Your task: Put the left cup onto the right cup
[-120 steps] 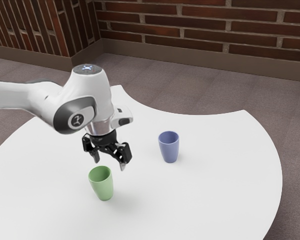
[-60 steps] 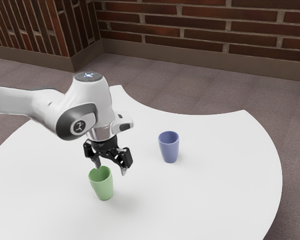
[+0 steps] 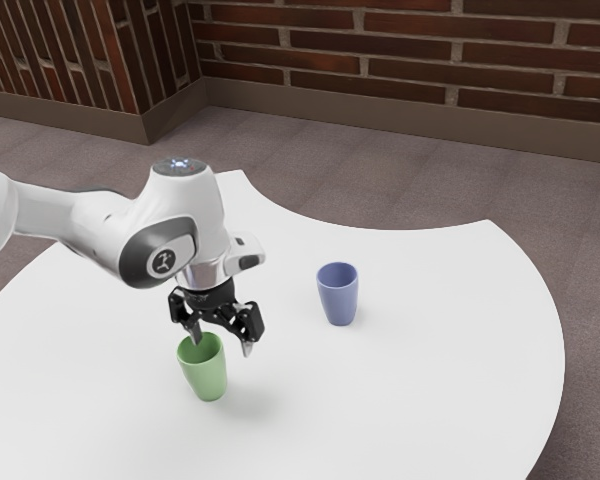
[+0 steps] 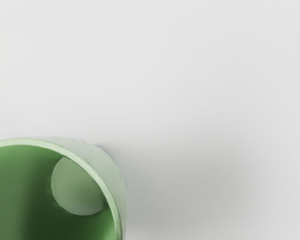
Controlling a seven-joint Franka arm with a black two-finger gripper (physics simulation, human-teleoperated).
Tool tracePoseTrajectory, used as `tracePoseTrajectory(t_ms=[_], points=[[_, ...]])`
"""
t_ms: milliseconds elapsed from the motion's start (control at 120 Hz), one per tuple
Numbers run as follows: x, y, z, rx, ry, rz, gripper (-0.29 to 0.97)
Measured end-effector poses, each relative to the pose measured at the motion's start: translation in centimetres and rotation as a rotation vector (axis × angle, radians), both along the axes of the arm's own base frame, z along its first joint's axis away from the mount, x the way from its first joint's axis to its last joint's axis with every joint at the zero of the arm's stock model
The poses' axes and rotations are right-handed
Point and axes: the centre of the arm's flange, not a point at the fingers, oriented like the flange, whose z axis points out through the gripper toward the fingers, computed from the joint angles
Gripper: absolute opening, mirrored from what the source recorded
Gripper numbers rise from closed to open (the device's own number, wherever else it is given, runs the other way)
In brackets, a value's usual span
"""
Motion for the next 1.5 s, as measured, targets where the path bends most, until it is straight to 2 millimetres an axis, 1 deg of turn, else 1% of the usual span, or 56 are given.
tracePoseTrajectory(t_ms=[158, 500, 767, 900, 1067, 1150, 1267, 1500], points=[[0.2, 0.4, -0.6, -0.002, 0.003, 0.006, 0.68], [0.4, 0.2, -1.6, -0.006, 0.014, -0.001, 0.68], [0.5, -0.1, -3.5, -0.011, 0.035, -0.007, 0.68], [0.7, 0.4, -4.4, -0.014, 0.042, 0.003, 0.68], [1.0, 1.1, -5.0, -0.013, 0.040, 0.010, 0.67], [1.0, 1.0, -5.1, -0.012, 0.038, 0.006, 0.63], [1.0, 1.0, -5.3, -0.011, 0.038, 0.004, 0.54], [1.1, 1.0, -5.7, -0.013, 0.039, 0.003, 0.33]])
